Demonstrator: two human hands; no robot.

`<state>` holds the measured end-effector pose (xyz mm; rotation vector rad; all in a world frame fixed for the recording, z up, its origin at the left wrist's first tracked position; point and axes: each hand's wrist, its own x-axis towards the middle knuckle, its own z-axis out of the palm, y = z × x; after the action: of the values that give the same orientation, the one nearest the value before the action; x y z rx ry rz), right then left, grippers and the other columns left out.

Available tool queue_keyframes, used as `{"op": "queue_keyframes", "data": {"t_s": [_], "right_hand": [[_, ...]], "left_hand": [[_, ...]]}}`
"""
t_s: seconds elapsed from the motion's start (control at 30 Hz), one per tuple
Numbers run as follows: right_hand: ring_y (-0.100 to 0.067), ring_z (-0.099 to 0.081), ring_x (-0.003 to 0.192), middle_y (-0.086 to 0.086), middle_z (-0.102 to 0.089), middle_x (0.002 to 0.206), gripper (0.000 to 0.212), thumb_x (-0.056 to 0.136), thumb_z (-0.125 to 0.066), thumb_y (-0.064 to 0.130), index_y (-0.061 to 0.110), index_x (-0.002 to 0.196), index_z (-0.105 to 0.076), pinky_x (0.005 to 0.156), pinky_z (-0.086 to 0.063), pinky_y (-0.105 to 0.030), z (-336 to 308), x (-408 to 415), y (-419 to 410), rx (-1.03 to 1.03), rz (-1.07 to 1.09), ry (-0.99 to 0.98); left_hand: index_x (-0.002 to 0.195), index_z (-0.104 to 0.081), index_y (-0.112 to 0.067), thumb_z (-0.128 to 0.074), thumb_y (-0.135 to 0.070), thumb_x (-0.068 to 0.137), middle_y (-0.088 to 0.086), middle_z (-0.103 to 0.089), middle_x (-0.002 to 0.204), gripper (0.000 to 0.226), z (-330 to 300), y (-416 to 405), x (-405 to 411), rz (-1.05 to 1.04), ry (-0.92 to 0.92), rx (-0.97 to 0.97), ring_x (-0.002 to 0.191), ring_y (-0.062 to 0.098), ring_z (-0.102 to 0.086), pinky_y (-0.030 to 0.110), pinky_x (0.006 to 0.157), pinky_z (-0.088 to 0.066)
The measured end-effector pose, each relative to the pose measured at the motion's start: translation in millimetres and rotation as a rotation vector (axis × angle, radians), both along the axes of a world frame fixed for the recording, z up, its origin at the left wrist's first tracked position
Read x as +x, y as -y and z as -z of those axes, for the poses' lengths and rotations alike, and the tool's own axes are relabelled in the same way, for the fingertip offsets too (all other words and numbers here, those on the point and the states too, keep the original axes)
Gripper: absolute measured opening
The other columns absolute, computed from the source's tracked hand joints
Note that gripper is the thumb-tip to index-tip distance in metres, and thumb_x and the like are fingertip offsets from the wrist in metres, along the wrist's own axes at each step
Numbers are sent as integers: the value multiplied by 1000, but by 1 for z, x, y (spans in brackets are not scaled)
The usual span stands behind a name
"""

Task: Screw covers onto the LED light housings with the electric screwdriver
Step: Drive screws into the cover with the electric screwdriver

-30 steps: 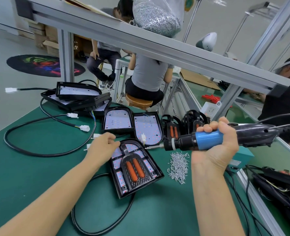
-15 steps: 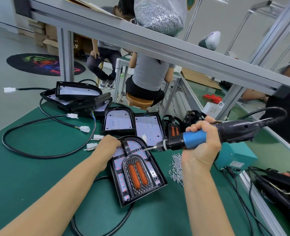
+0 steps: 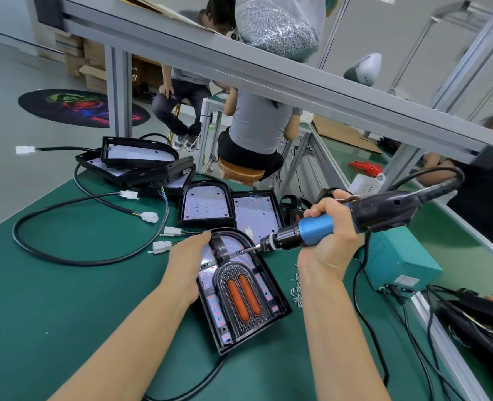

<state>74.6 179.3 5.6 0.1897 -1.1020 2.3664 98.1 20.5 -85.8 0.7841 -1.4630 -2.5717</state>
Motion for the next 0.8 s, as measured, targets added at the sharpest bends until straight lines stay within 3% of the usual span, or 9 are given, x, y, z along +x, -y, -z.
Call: {"op": "queue_keyframes", "data": {"t_s": [0.1, 0.27, 0.43, 0.53, 0.63, 0.8], "right_hand": [[-16, -49, 49, -16, -46, 80, 19, 66, -59, -2, 16, 72, -60, 56, -43, -28, 1, -1, 1, 11, 22, 10], [-15, -50, 49, -1, -52, 58, 21, 67, -59, -1, 13, 81, -58, 59, -44, -28, 0, -3, 3, 37, 25, 1], [-20, -50, 50, -7, -50, 59, 19, 66, -60, 1, 11, 81, -59, 59, -42, -27, -1, -1, 6, 63, 36, 29], [-19, -50, 50, -7, -50, 59, 19, 66, -59, 0, 11, 81, -58, 56, -43, -26, -3, -1, 8, 64, 25, 18], [-18, -50, 49, -4, -51, 57, 18, 67, -59, 0, 11, 82, -57, 56, -44, -26, -4, 0, 8, 71, 19, 9], [-18, -49, 49, -13, -45, 69, 20, 64, -59, 0, 12, 79, -57, 54, -43, -25, -6, 3, 8, 57, 7, 6]], "left_hand": [[124, -61, -10, -60, -28, 91, 9, -57, 131, 37, 2, -1, 0, -28, -1, -10, 124, 29, -50, 47, 109, -35], [122, -62, -9, -60, -25, 91, 10, -60, 129, 35, 4, -2, -1, -52, -6, 15, 123, 31, -51, 50, 109, -35], [121, -62, -4, -55, -19, 94, 13, -62, 124, 31, 4, -5, -2, -63, -38, 6, 120, 32, -54, 50, 108, -37], [118, -63, -7, -55, -19, 95, 6, -63, 122, 27, 3, -7, 0, -106, -47, -70, 116, 23, -55, 40, 105, -39], [114, -64, -9, -54, -19, 96, 1, -64, 115, 23, 1, -9, 3, -118, -69, -117, 108, 16, -55, 31, 93, -39], [102, -67, -13, -55, -19, 95, -2, -66, 105, 15, -2, -11, 4, -118, -75, -121, 100, 14, -56, 28, 88, -39]]}}
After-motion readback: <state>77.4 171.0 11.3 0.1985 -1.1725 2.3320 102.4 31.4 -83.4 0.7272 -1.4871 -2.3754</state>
